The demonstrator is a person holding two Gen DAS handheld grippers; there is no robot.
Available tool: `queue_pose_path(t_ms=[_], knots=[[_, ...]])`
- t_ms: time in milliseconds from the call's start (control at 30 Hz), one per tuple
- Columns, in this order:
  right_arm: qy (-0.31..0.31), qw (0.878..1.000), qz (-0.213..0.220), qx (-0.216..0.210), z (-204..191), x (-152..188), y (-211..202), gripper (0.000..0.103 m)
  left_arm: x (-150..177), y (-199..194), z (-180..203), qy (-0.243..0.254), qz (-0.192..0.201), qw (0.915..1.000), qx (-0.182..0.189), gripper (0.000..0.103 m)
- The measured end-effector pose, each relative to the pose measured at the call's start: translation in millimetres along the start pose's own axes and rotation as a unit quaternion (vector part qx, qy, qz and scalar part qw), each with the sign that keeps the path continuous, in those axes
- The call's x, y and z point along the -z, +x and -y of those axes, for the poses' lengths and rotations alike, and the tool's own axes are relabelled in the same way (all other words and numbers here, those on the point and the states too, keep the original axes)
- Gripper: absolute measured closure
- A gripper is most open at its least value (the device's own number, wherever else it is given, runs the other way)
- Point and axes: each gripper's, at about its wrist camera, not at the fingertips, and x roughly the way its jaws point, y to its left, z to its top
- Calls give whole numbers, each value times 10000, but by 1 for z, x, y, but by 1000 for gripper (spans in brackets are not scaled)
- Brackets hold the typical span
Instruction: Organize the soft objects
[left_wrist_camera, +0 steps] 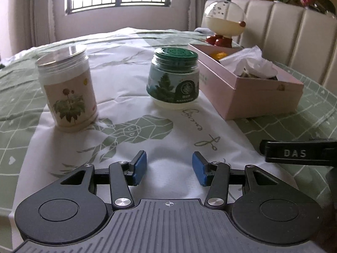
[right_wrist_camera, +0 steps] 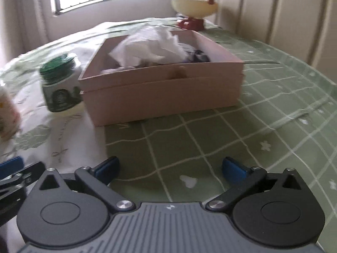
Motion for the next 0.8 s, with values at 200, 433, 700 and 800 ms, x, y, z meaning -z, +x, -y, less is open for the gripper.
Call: queue_pose_path(t_ms=[200,433,700,800], knots=[[-271,9993,57,-244,4,5,-5,0,8,-6,11,60,102,9999,-62,50],[-439,9973,385,-438,7,18,-8,0,9,-4,24,336,164,9985,-390,50],[-280,9964,580,-544,13,24,-7,0,5,1,19,132,165,9995,-246,51],[-321,9965,584,-501,11,25,-7,0,3,3,15,-18,153,9998,-145,51]])
